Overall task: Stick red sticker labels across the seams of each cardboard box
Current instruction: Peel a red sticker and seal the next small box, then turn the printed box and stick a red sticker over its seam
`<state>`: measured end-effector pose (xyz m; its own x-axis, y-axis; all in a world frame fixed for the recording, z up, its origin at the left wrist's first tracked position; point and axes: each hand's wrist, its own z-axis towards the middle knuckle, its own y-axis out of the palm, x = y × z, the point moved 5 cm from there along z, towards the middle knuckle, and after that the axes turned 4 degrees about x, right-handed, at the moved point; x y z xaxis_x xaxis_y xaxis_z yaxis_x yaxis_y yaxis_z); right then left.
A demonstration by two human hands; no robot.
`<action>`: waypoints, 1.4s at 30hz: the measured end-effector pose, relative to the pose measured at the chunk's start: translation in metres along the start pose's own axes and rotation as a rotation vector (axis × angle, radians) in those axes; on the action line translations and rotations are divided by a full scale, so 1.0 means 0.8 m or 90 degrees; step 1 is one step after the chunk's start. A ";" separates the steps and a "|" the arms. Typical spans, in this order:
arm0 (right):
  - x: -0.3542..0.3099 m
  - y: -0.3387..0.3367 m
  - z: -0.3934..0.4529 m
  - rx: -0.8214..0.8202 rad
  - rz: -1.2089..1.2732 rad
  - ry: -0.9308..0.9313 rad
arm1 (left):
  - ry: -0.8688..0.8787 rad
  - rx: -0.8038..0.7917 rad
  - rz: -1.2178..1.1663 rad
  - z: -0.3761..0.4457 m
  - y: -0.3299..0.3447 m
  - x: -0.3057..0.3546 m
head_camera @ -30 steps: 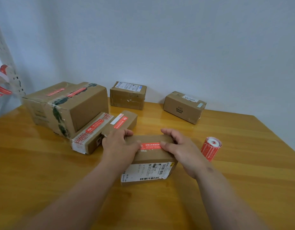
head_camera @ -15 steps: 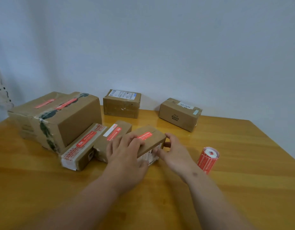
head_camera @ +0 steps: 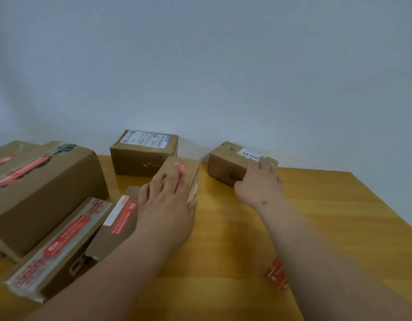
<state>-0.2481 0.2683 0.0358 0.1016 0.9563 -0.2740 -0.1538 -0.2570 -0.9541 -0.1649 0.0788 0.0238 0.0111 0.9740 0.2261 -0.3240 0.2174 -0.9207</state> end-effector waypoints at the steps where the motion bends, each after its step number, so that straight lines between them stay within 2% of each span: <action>1: 0.008 0.006 0.011 -0.030 -0.041 0.022 | 0.005 0.013 -0.006 0.004 0.000 0.000; 3: 0.020 0.016 0.023 -0.066 -0.107 0.042 | 0.021 0.039 -0.011 0.008 0.000 0.001; 5: 0.021 0.021 0.023 -0.054 -0.152 0.017 | 0.046 0.067 -0.017 0.008 -0.001 0.006; 8: 0.010 0.007 0.017 0.059 -0.166 -0.043 | 0.089 0.116 -0.043 0.004 -0.009 0.014; 10: 0.010 0.000 0.016 0.106 -0.139 -0.041 | 0.098 0.138 -0.071 0.001 -0.015 0.018; 14: 0.025 0.027 0.023 -0.036 -0.130 0.006 | 0.093 0.131 -0.079 -0.009 -0.013 0.021; 19: 0.023 0.032 0.027 0.014 -0.124 -0.019 | 0.076 0.096 -0.083 -0.014 -0.007 0.016; 27: 0.012 0.022 0.012 -0.073 -0.008 0.009 | 0.059 0.099 -0.083 -0.021 -0.015 0.019; 32: 0.009 0.008 -0.023 -0.104 -0.010 0.019 | 0.069 0.095 -0.067 -0.039 -0.031 0.019; 36: 0.007 -0.035 -0.057 -0.054 0.002 0.005 | 0.087 0.110 -0.070 -0.059 -0.051 0.023; 42: 0.010 -0.123 -0.126 0.097 0.067 -0.028 | 0.078 0.135 -0.093 -0.095 -0.092 0.033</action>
<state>-0.1333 0.2870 0.1155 0.0342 0.9316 -0.3620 -0.3091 -0.3346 -0.8902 -0.0689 0.0933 0.0732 0.1820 0.9366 0.2995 -0.5017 0.3504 -0.7909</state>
